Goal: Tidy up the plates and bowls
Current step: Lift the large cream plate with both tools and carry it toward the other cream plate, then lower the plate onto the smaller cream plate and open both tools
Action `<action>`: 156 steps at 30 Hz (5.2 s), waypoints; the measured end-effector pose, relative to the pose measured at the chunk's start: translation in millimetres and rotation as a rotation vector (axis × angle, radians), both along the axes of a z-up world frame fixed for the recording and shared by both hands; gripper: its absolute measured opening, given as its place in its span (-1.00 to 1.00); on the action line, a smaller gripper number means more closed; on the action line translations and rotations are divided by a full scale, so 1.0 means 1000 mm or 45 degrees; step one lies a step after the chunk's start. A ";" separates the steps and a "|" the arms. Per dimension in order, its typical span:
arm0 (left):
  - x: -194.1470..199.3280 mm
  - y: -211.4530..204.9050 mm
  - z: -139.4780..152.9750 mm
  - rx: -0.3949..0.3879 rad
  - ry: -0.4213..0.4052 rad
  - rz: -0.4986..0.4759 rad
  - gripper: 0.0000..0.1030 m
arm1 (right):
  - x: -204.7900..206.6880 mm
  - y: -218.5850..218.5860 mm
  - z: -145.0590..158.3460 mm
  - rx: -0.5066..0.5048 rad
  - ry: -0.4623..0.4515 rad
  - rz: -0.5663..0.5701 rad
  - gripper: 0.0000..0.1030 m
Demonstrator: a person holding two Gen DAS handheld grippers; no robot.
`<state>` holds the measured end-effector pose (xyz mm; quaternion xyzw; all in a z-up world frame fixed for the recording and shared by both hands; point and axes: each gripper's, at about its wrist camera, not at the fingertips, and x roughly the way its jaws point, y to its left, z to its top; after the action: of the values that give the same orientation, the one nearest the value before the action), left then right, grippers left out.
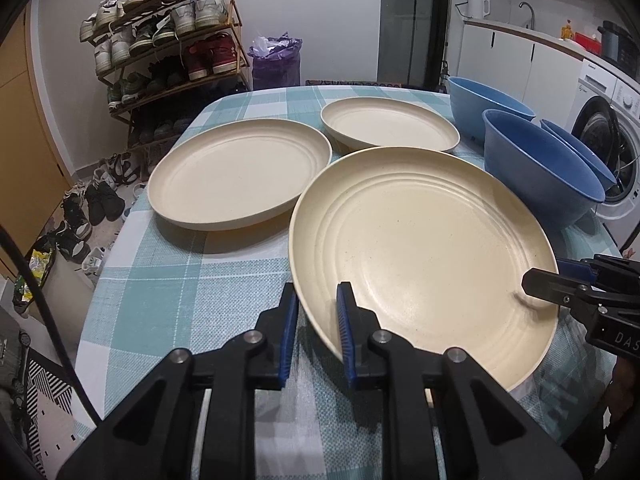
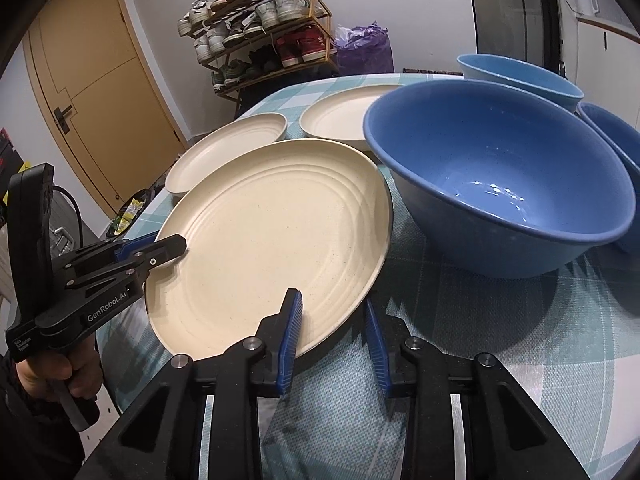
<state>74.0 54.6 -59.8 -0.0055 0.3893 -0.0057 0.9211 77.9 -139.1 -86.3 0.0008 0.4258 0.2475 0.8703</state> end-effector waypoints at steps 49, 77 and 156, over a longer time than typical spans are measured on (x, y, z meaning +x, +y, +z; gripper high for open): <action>0.006 -0.021 0.123 -0.001 -0.268 -0.013 -0.66 | 0.006 -0.027 0.141 -0.042 -0.221 -0.039 -0.38; 0.110 -0.013 0.124 -0.045 -0.202 0.074 -0.65 | 0.141 -0.007 0.159 -0.119 -0.105 -0.037 -0.38; 0.226 -0.022 -0.002 -0.016 0.119 0.078 -0.66 | 0.289 0.035 0.015 -0.599 0.365 0.008 -0.27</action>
<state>300.3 32.4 -61.5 -0.0236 0.4315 0.0201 0.9016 367.0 -104.4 -71.6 -0.1677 0.5903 0.1420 0.7767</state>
